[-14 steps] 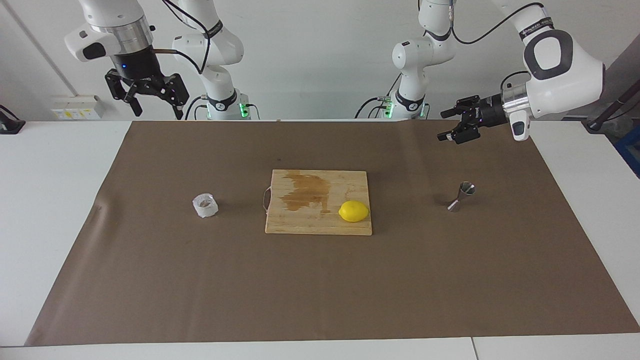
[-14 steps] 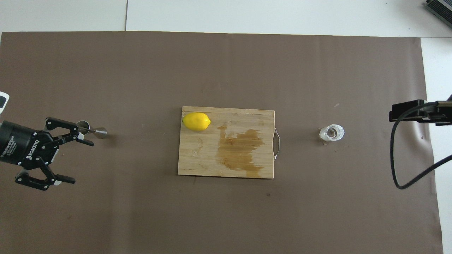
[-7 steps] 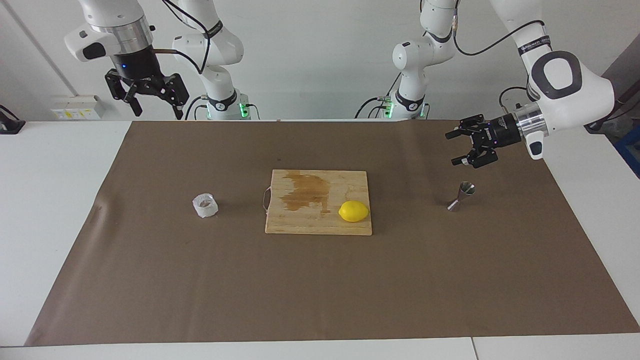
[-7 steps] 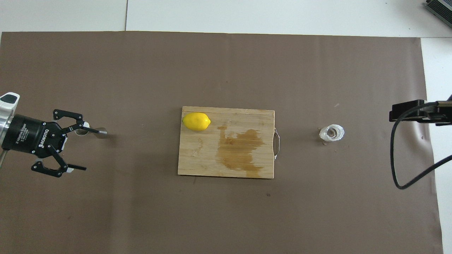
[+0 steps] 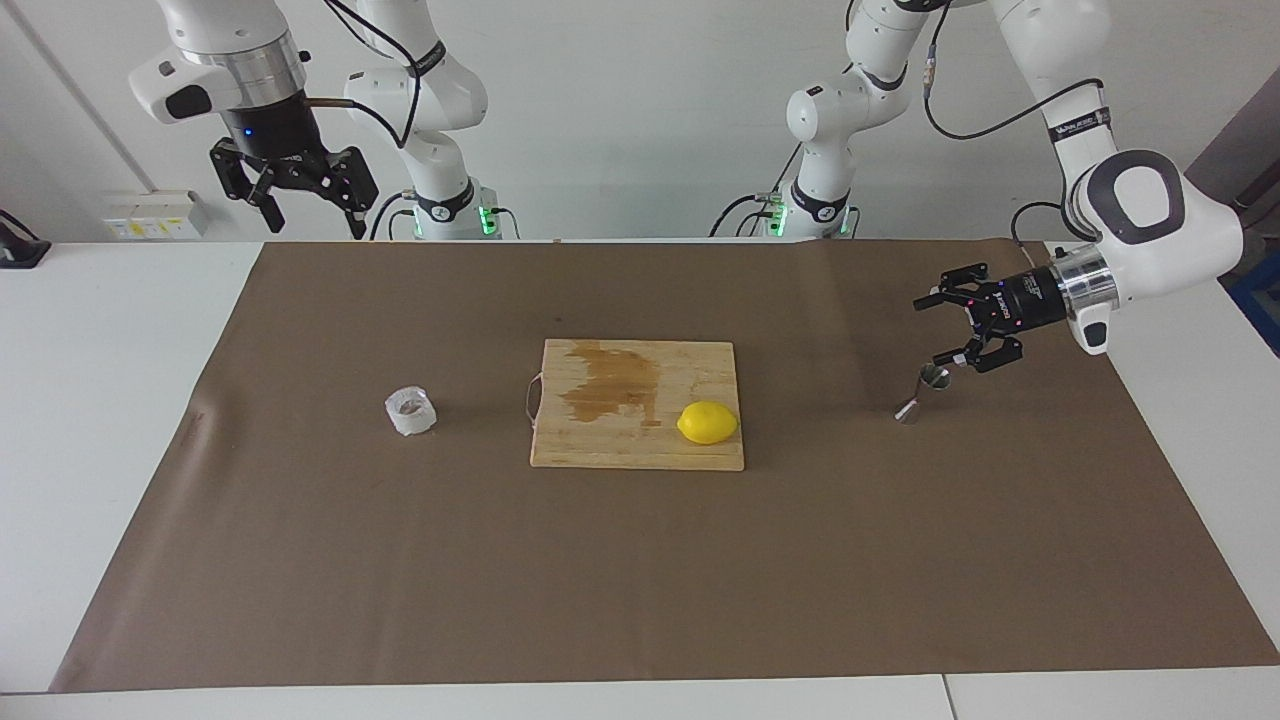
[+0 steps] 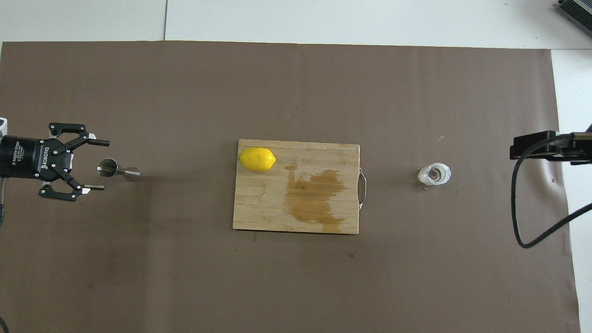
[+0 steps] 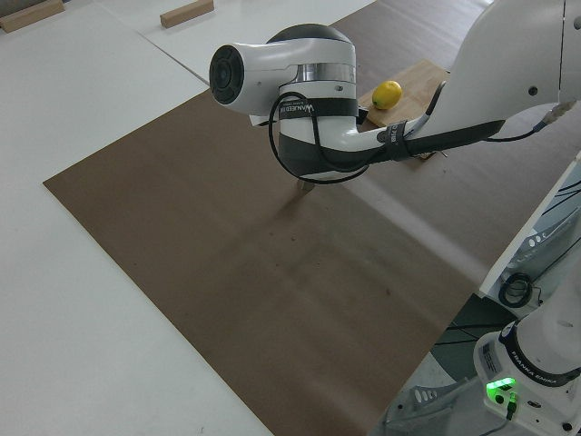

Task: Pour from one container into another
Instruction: 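Close the left gripper around the small metal cup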

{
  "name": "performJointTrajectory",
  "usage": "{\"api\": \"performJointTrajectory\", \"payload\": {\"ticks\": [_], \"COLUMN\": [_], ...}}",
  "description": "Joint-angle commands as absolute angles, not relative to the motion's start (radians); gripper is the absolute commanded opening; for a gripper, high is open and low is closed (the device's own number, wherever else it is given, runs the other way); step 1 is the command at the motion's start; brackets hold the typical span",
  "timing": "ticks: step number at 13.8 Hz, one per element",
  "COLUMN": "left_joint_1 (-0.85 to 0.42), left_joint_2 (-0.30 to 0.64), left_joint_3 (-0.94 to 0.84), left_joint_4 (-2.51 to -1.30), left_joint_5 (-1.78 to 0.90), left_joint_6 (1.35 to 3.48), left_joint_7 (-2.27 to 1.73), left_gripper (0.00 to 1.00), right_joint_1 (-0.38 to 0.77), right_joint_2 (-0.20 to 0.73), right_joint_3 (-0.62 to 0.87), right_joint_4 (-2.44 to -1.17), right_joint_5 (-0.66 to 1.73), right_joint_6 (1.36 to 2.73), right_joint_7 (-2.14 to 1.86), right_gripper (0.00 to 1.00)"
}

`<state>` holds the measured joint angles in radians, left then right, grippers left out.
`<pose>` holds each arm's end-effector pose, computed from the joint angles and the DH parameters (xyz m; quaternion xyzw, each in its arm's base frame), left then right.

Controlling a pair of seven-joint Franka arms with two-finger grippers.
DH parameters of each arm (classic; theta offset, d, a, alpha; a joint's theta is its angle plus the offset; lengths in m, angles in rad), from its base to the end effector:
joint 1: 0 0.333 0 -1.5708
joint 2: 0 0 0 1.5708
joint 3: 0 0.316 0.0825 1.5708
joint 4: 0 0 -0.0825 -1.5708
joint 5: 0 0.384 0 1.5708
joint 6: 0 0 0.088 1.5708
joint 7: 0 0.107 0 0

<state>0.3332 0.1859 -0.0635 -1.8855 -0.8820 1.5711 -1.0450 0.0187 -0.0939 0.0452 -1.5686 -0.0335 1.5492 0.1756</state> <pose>0.5619 0.0713 0.4156 0.6276 0.6169 -0.3658 0.3030 0.5216 0.0311 0.6742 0.9975 -0.0568 0.0392 0.0143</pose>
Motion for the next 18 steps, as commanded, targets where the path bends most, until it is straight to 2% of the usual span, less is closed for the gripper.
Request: {"api": "performJointTrajectory", "payload": {"ticks": [1,7,10,12,18], "left_joint_1": [0.354,0.420,0.504,0.544,0.552], "left_joint_2": [0.256,0.354,0.396,0.405,0.426], "left_joint_3": [-0.074,-0.087,-0.165,-0.202,-0.202], "left_joint_4": [-1.826,-1.753,-1.733,-1.743,-1.775], "left_joint_5": [-0.893,-0.877,-0.877,-0.877,-0.839], "left_joint_6": [1.525,1.473,1.474,1.474,1.476], "left_joint_7": [-1.068,-1.058,-1.033,-0.938,-0.798], "left_gripper": [1.00,1.00,1.00,1.00,1.00], "right_joint_1": [0.006,0.006,0.006,0.006,0.006], "right_joint_2": [-0.107,-0.107,-0.107,-0.107,-0.107], "right_joint_3": [0.048,0.048,0.048,0.048,0.048], "right_joint_4": [-1.575,-1.575,-1.575,-1.575,-1.575], "right_joint_5": [-0.014,-0.014,-0.014,-0.014,-0.014], "right_joint_6": [1.539,1.537,1.537,1.537,1.537], "right_joint_7": [0.158,0.158,0.158,0.158,0.158], "right_gripper": [1.00,1.00,1.00,1.00,1.00]}}
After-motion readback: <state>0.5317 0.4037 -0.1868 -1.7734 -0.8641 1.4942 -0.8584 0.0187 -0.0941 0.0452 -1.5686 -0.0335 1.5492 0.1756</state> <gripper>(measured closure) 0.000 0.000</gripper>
